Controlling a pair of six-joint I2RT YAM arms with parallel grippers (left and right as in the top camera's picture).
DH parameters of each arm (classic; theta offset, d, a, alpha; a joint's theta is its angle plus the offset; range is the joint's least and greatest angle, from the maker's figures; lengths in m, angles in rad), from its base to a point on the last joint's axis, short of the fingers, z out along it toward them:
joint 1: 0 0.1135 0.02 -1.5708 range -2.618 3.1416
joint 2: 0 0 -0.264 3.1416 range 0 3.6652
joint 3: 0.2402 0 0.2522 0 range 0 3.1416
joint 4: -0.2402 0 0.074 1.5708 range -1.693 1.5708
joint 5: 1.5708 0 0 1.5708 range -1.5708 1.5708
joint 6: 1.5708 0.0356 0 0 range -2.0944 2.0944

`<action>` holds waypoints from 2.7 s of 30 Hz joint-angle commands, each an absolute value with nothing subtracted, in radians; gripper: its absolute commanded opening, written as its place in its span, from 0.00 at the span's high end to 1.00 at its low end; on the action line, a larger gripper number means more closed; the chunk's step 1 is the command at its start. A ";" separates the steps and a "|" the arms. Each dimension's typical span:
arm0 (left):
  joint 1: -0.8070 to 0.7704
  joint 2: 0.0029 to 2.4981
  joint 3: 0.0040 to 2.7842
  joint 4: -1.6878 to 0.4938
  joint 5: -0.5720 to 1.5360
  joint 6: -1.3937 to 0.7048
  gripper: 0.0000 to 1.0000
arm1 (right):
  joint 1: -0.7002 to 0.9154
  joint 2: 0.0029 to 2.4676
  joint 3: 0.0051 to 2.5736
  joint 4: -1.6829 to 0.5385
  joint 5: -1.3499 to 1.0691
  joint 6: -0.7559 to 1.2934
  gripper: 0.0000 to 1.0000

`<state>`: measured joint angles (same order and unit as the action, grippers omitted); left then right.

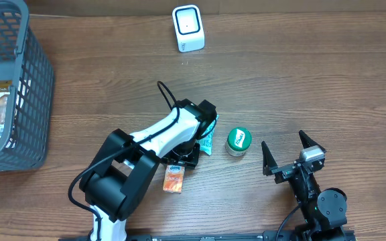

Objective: Scan the item barcode

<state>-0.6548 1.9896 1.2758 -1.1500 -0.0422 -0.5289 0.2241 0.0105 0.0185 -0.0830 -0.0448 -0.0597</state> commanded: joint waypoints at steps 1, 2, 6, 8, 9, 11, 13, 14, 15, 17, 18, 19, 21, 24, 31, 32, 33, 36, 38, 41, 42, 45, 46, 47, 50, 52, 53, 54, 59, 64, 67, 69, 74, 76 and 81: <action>-0.624 1.946 1.272 -1.135 -0.062 -0.545 0.46 | 0.224 0.004 0.008 -0.081 -0.046 -0.064 0.00; -0.611 1.931 1.272 -1.127 -0.053 -0.537 0.44 | 0.224 0.004 0.008 -0.081 -0.046 -0.064 0.00; -0.578 1.800 1.272 -1.099 0.000 -0.500 0.40 | 0.224 0.004 0.008 -0.081 -0.046 -0.064 0.00; -0.578 1.720 1.272 -1.103 -0.010 -0.501 0.39 | 0.224 0.004 0.008 -0.081 -0.046 -0.064 0.00; -0.578 1.679 1.271 -1.106 -0.011 -0.501 0.38 | 0.224 0.004 0.008 -0.081 -0.046 -0.064 0.00; -0.582 1.601 1.271 -1.120 -0.012 -0.513 0.36 | 0.224 0.004 0.008 -0.081 -0.046 -0.064 0.00; -0.588 1.532 1.269 -1.148 -0.033 -0.540 0.34 | 0.224 0.004 0.008 -0.081 -0.046 -0.064 0.00; -0.589 1.504 1.266 -1.163 -0.046 -0.554 0.33 | 0.224 0.004 0.008 -0.081 -0.046 -0.064 0.00; -0.590 1.475 1.261 -1.180 -0.061 -0.570 0.32 | 0.224 0.004 0.008 -0.081 -0.046 -0.064 0.00; -0.590 1.426 1.232 -1.192 -0.066 -0.590 0.31 | 0.224 0.004 0.008 -0.081 -0.046 -0.064 0.00; -0.590 1.405 1.208 -1.192 -0.064 -0.604 0.31 | 0.224 0.004 0.008 -0.081 -0.046 -0.064 0.00; -0.590 1.392 1.186 -1.191 -0.058 -0.617 0.31 | 0.224 0.004 0.008 -0.081 -0.046 -0.064 0.00; -0.590 1.370 1.106 -1.166 -0.028 -0.648 0.30 | 0.224 0.004 0.008 -0.081 -0.046 -0.064 0.00; -0.590 1.370 0.997 -1.106 0.038 -0.652 0.28 | 0.224 0.004 0.008 -0.081 -0.046 -0.064 0.00; -0.588 1.374 0.801 -0.926 0.146 -0.621 0.01 | 0.224 0.004 0.008 -0.081 -0.046 -0.064 0.00; -0.590 1.374 0.789 -0.902 0.162 -0.595 0.04 | 0.224 0.004 0.008 -0.081 -0.046 -0.064 0.00; -0.591 1.374 0.781 -0.888 0.162 -0.591 0.11 | 0.224 0.004 0.008 -0.081 -0.046 -0.064 0.00; -0.593 1.374 0.753 -0.834 0.160 -0.591 0.22 | 0.224 0.004 0.008 -0.081 -0.046 -0.064 0.00; -0.593 1.375 0.734 -0.799 0.160 -0.597 0.26 | 0.224 0.004 0.008 -0.081 -0.046 -0.064 0.00; -0.597 1.387 0.710 -0.772 0.150 -0.637 0.28 | 0.224 0.004 0.008 -0.081 -0.046 -0.064 0.00; -0.597 1.394 0.702 -0.763 0.150 -0.644 0.28 | 0.224 0.004 0.008 -0.081 -0.046 -0.064 0.00; -0.597 1.429 0.688 -0.744 0.150 -0.659 0.28 | 0.224 0.004 0.008 -0.081 -0.046 -0.064 0.00; -0.597 1.443 0.688 -0.736 0.151 -0.659 0.28 | 0.224 0.004 0.008 -0.081 -0.046 -0.064 0.00; -0.597 1.459 0.688 -0.725 0.156 -0.658 0.28 | 0.224 0.004 0.008 -0.081 -0.046 -0.064 0.00; -0.597 1.517 0.688 -0.679 0.167 -0.655 0.29 | 0.224 0.004 0.008 -0.081 -0.046 -0.064 0.00; -0.597 1.533 0.689 -0.675 0.161 -0.650 0.32 | 0.224 0.004 0.008 -0.081 -0.046 -0.064 0.00; -0.597 1.533 0.689 -0.676 0.151 -0.650 0.35 | 0.224 0.004 0.008 -0.081 -0.046 -0.064 0.00; -0.595 1.533 0.690 -0.676 0.136 -0.650 0.37 | 0.224 0.004 0.008 -0.081 -0.046 -0.064 0.00; -0.594 1.533 0.741 -0.684 0.082 -0.641 0.46 | 0.224 0.004 0.008 -0.081 -0.046 -0.064 0.00; -0.593 1.533 0.788 -0.684 0.015 -0.632 0.50 | 0.224 0.004 0.008 -0.081 -0.046 -0.064 0.00; -0.593 1.533 0.798 -0.678 -0.049 -0.634 0.55 | 0.224 0.004 0.008 -0.081 -0.046 -0.064 0.00; -0.590 1.533 0.799 -0.674 -0.082 -0.637 0.59 | 0.224 0.004 0.008 -0.081 -0.046 -0.064 0.00; -0.565 1.533 0.799 -0.641 -0.112 -0.635 0.61 | 0.224 0.004 0.008 -0.081 -0.046 -0.064 0.00; -0.553 1.533 0.799 -0.622 -0.124 -0.631 0.60 | 0.224 0.004 0.008 -0.081 -0.046 -0.064 0.00; -0.517 1.533 0.800 -0.555 -0.177 -0.625 0.60 | 0.224 0.004 0.008 -0.081 -0.046 -0.064 0.00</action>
